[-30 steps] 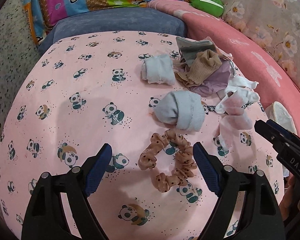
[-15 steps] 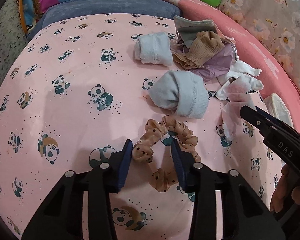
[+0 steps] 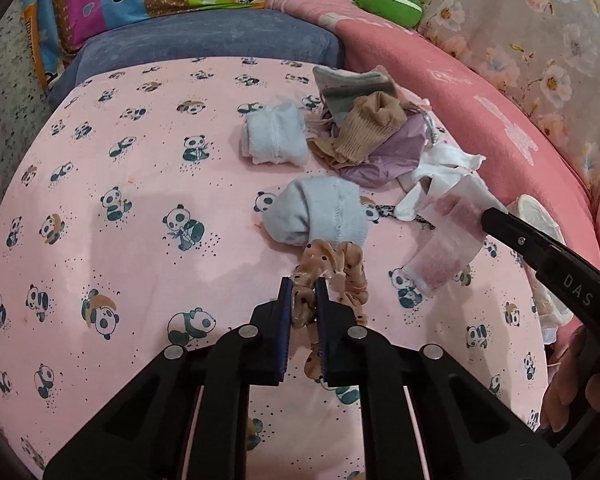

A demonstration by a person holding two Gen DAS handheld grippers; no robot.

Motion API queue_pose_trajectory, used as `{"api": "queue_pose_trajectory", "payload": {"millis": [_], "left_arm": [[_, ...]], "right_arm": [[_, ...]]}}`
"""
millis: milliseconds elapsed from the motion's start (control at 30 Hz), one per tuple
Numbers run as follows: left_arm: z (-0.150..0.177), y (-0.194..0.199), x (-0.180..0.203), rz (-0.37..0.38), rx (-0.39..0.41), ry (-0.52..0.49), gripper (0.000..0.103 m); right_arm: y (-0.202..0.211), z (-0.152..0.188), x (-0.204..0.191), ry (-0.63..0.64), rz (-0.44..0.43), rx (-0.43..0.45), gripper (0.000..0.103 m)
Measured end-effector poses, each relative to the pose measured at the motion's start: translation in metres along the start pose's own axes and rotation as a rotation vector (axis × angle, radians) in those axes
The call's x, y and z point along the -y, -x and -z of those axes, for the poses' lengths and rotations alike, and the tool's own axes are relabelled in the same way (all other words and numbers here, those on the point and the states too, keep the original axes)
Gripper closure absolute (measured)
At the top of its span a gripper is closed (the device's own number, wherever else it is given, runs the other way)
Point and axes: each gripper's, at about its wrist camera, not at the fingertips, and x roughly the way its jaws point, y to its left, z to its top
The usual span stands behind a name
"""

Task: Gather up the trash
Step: 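Carry both items over the wastebasket and open both tools to drop them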

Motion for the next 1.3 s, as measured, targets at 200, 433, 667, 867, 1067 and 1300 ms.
{"api": "queue_pose_trajectory", "payload": {"millis": [200, 433, 667, 867, 1067, 1300], "left_arm": [[-0.017, 0.024, 0.025, 0.023, 0.07, -0.045, 0.092], [-0.043, 0.05, 0.07, 0.067, 0.15, -0.115, 0.092], [-0.062, 0.067, 0.125, 0.114, 0.218, -0.212, 0.092], [-0.071, 0.069, 0.184, 0.157, 0.246, -0.312, 0.092], [-0.071, 0.067, 0.235, 0.2, 0.252, -0.392, 0.092], [-0.066, 0.057, 0.28, 0.24, 0.233, -0.46, 0.092]], "right_arm": [[0.042, -0.019, 0.004, -0.007, -0.014, 0.093, 0.096], [0.094, -0.045, 0.019, -0.018, -0.005, 0.208, 0.096], [0.153, -0.066, 0.052, -0.037, 0.042, 0.328, 0.096], [0.19, -0.072, 0.092, -0.071, 0.094, 0.384, 0.096], [0.218, -0.067, 0.138, -0.114, 0.155, 0.41, 0.096], [0.231, -0.051, 0.188, -0.175, 0.205, 0.403, 0.096]]}}
